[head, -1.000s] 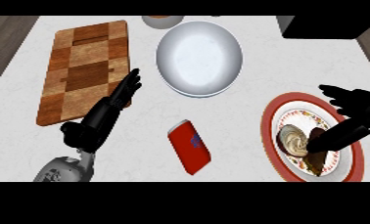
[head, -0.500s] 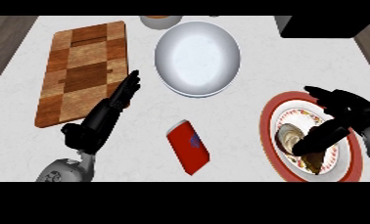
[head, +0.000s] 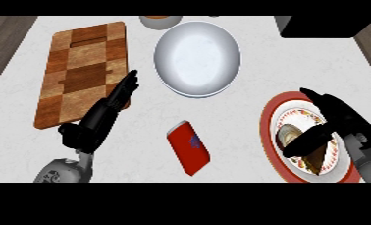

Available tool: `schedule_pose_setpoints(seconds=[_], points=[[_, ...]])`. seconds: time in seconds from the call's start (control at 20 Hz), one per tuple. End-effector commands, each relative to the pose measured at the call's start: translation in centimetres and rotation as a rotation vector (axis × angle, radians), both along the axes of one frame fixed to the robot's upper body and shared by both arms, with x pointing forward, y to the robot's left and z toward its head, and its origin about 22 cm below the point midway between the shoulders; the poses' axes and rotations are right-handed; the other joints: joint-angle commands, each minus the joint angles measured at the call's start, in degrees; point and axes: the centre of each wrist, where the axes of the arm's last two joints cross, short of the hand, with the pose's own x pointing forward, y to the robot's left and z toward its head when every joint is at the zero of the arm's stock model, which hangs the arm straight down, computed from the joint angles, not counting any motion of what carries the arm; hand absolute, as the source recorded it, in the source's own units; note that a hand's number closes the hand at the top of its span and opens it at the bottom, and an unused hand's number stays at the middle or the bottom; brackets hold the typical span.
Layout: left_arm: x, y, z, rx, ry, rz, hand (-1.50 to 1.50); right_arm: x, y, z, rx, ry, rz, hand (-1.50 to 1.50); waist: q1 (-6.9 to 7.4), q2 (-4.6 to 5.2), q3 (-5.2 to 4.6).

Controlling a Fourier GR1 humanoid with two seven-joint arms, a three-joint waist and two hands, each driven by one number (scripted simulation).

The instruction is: Pick the cupcake from the plate and place it in the bowl

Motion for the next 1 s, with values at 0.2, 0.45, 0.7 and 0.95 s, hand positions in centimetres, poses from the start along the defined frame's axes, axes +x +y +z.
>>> schedule_pose_setpoints(seconds=[0.2,0.45,0.7,0.95], points=[[0.0,-1.0,-0.5,0.006,-0.007,0.027,0.0,-0.4,0.9,-2.0,-0.164,0.079,-0.119,-1.5,-0.05,-0.02,0.0],[-1.0,-0.5,-0.2,-0.005,-0.007,-0.006,0.0,-0.6,-0.2,-4.8,-0.137,0.112,-0.15,-1.5,0.21,0.02,0.03],[0.3,-0.5,0.2,-0.006,-0.013,0.016,0.0,-1.3,-1.7,-5.2,-0.109,0.128,-0.145,-1.5,-0.32,0.02,0.03],[0.1,-0.8,0.5,-0.016,-0.002,0.002,0.0,-1.4,1.6,-8.0,-0.099,0.113,-0.144,-1.5,0.03,0.04,0.04]])
